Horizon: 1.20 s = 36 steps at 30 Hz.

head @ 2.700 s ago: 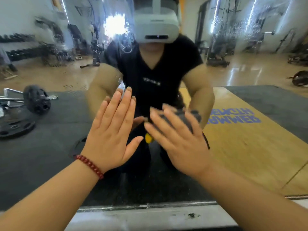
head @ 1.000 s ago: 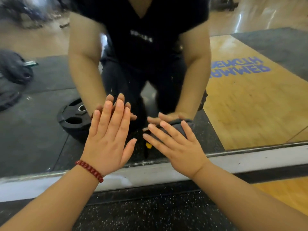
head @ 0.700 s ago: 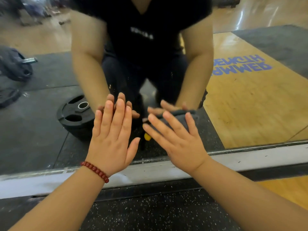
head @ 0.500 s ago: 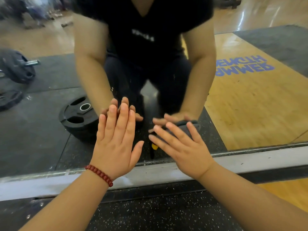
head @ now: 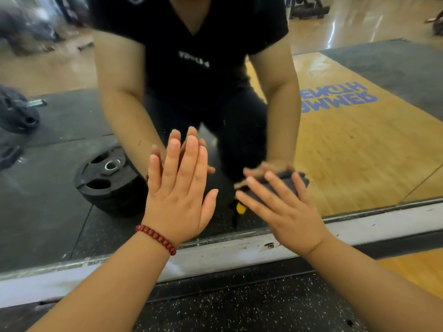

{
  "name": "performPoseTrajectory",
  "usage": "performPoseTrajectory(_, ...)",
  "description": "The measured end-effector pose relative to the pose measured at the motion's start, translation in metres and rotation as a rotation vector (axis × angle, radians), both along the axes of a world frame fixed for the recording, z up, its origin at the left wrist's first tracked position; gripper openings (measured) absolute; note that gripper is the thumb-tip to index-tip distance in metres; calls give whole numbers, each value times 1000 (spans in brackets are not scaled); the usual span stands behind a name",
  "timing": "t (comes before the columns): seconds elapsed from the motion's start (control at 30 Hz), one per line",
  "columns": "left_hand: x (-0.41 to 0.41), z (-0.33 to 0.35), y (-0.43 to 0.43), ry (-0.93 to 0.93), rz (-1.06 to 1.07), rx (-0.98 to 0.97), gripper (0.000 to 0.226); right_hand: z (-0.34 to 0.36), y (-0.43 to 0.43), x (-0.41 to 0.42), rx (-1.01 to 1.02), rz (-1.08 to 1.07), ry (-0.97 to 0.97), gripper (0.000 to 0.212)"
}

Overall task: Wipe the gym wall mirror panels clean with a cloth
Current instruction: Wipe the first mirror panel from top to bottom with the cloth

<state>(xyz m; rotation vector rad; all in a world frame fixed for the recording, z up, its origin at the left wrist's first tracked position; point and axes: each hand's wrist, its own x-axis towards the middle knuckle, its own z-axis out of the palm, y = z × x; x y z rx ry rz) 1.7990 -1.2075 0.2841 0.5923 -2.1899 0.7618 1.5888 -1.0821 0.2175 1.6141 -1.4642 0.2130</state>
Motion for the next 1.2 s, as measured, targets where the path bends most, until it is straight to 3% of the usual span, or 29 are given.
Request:
performPoseTrajectory(0.1, 0, 0, -1, -15, 10, -10, 84, 61, -25, 13, -261, 64, -187, 64)
performPoseTrajectory(0.17, 2, 2, 1, -35, 5, 10, 81, 84, -34, 16, -328, 86, -224, 59)
performPoseTrajectory(0.37, 15, 22, 8, 11, -30, 24, 73, 58, -16, 11, -175, 18, -97, 63)
performPoseTrajectory(0.53, 13, 34, -1, -20, 15, 24, 78, 121, -42, 37, -334, 105, -188, 51)
performPoseTrajectory(0.73, 14, 33, -3, -32, 11, 23, 84, 84, -12, 3, -231, 5, -117, 56)
performPoseTrajectory(0.93, -9, 34, 16, 47, -39, 58, 78, 129, -38, 33, -283, 90, -111, 51)
performPoseTrajectory(1.2, -31, 36, 9, 62, 2, 1, 80, 71, 17, -40, -87, -40, -11, 62)
